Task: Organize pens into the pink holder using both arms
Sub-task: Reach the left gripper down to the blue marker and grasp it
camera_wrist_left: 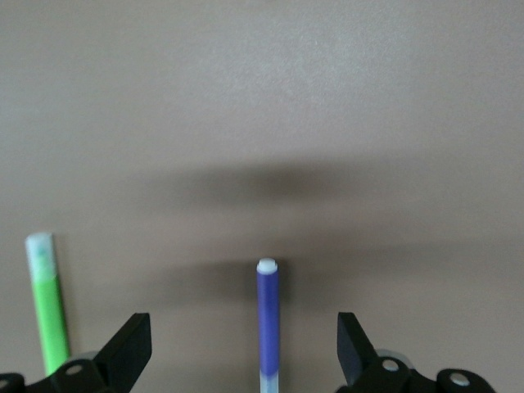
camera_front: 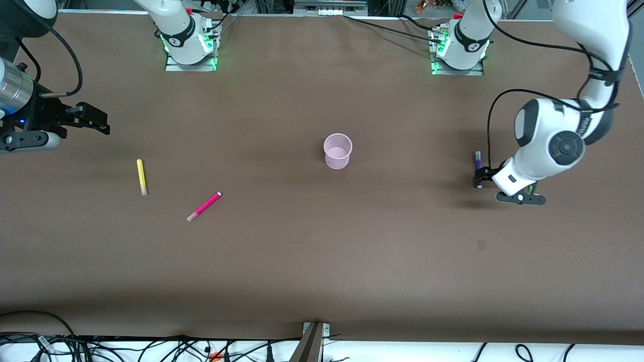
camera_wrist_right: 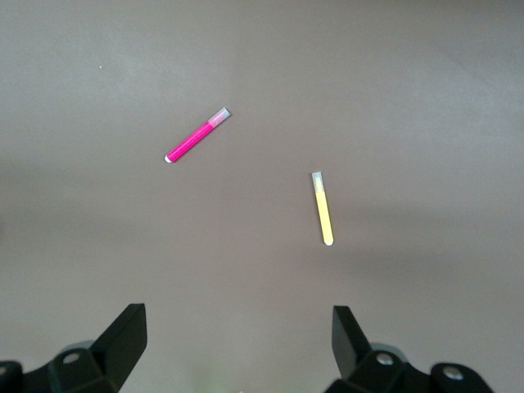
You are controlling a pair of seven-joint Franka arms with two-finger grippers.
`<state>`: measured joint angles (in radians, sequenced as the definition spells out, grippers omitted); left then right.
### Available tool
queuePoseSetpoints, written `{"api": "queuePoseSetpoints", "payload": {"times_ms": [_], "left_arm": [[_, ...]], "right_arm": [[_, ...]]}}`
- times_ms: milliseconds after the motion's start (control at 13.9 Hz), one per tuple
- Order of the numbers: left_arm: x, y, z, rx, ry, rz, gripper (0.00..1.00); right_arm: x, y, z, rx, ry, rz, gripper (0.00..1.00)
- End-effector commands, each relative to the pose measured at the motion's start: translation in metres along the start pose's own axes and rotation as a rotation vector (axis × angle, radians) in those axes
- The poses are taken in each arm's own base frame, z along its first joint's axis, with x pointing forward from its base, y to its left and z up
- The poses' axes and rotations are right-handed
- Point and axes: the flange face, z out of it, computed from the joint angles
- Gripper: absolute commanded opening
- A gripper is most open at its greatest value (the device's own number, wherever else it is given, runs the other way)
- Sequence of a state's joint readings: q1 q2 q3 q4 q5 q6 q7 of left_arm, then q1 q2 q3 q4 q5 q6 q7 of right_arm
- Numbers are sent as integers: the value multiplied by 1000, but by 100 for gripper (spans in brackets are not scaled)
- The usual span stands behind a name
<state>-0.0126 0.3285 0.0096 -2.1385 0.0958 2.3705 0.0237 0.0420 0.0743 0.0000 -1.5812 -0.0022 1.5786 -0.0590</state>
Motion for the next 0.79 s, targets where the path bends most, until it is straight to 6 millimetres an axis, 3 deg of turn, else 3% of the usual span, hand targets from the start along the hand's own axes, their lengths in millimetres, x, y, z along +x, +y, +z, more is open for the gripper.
{"api": "queuePoseSetpoints", "payload": {"times_ms": [0, 144, 288, 433, 505, 577, 721], "left_arm": [[-13, 4, 21, 9, 31, 42, 100], [-13, 7, 48, 4, 14, 55, 100], [-11, 4, 65, 0, 31, 82, 73], [-11, 3, 65, 1, 29, 91, 32], [-12, 5, 68, -2, 24, 92, 23], [-13, 5, 73, -3, 15, 94, 20], [-14, 4, 76, -4, 10, 93, 0]], "right_arm": [[-1, -1, -5, 8, 1, -20, 100], [-1, -1, -5, 8, 1, -20, 100], [-1, -1, -5, 8, 1, -20, 100], [-1, -1, -5, 8, 1, -19, 100], [-1, -1, -5, 8, 1, -20, 100], [-1, -1, -5, 8, 1, -20, 100], [-1, -1, -5, 8, 1, -20, 100]]}}
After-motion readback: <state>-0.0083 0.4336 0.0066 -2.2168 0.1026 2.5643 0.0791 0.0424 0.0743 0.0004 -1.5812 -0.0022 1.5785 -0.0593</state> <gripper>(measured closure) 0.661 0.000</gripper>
